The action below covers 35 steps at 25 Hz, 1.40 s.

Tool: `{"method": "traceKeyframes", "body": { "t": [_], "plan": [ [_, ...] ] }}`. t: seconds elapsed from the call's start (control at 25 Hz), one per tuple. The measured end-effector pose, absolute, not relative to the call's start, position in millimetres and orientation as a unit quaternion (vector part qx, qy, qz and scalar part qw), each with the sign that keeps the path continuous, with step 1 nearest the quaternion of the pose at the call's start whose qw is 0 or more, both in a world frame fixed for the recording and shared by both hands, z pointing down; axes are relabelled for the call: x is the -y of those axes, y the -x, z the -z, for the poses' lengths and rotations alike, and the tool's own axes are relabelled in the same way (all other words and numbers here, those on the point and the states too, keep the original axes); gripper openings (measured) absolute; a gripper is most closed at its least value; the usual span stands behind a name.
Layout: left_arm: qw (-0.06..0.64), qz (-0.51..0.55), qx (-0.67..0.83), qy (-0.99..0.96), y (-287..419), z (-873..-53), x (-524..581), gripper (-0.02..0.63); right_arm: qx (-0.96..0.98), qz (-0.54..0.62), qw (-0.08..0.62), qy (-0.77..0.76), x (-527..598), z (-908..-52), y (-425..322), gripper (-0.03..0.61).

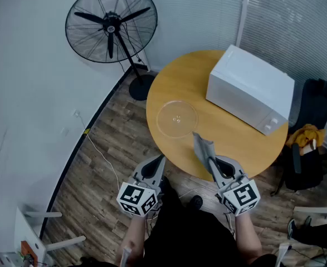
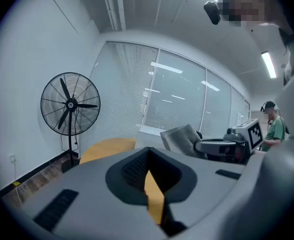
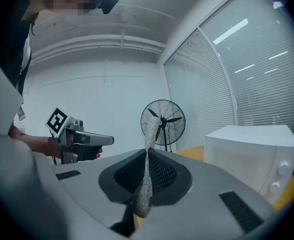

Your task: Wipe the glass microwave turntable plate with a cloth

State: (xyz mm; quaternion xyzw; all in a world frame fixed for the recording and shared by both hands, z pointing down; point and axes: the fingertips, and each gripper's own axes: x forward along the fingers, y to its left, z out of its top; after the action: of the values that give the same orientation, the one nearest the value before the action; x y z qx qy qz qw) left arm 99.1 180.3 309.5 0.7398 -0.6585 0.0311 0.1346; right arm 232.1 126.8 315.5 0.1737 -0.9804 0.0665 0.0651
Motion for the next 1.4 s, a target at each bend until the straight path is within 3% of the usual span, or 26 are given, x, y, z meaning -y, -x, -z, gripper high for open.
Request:
{"method": "traceKeyframes", "body": {
  "t": [0.8, 1.4],
  "plan": [
    [0.141, -0.036, 0.655, -0.742, -94.6, -318.2, -191.0, -0.009, 0.975, -0.102, 0.058, -0.191, -134.6, -317.0, -229.7, 0.017],
    [0.159, -0.039, 0.605, -0.779, 6.6, -331.9, -145.1, -0.008, 0.957, -0.127, 0.067, -0.252, -106.8, -323.3, -141.6, 0.015]
  ]
}}
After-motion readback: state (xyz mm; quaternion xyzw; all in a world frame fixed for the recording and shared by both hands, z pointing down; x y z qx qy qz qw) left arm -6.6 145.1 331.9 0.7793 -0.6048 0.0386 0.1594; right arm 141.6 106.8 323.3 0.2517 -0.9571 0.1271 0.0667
